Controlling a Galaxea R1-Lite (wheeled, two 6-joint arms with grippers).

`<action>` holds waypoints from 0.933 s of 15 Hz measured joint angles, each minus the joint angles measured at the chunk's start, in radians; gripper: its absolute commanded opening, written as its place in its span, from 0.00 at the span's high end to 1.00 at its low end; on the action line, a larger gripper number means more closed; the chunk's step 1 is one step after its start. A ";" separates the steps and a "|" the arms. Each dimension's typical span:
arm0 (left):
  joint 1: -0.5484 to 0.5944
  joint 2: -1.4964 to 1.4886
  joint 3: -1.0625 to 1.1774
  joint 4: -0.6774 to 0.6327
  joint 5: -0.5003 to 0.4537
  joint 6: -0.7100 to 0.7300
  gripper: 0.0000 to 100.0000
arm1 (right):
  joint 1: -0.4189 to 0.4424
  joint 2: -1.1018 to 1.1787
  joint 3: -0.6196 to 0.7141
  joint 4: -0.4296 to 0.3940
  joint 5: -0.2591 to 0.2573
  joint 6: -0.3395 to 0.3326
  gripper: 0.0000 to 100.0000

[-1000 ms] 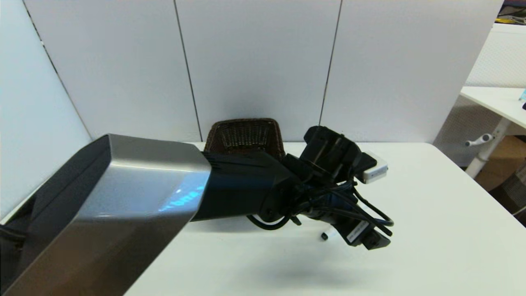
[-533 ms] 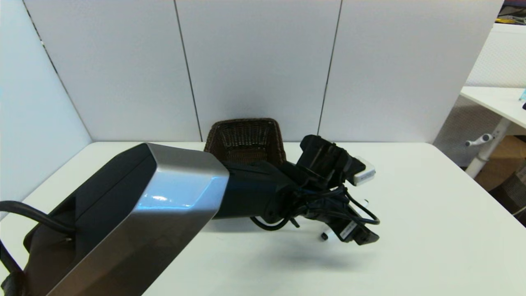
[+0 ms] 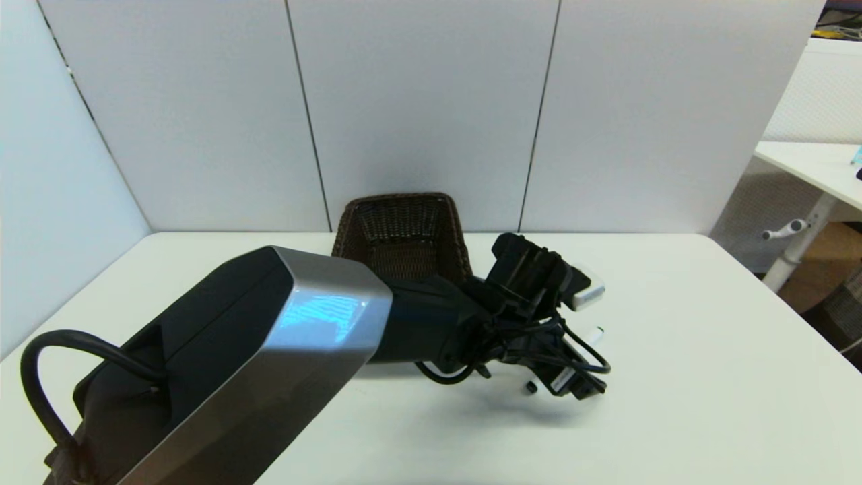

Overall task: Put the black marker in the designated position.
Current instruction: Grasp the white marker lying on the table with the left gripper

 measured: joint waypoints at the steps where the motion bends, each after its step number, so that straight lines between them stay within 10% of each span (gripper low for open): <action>1: 0.000 0.004 0.000 -0.001 0.000 -0.001 0.00 | 0.000 0.000 0.000 0.000 0.000 0.000 0.00; 9: 0.002 0.013 -0.001 0.000 -0.001 0.002 0.00 | 0.000 0.000 0.000 0.000 0.000 0.000 0.00; 10: 0.002 0.013 -0.001 0.000 0.000 0.002 1.00 | 0.000 0.000 0.000 0.000 0.000 0.000 0.00; 14: 0.002 0.013 -0.001 0.008 -0.004 0.004 1.00 | 0.000 0.000 0.000 0.000 0.000 0.000 0.00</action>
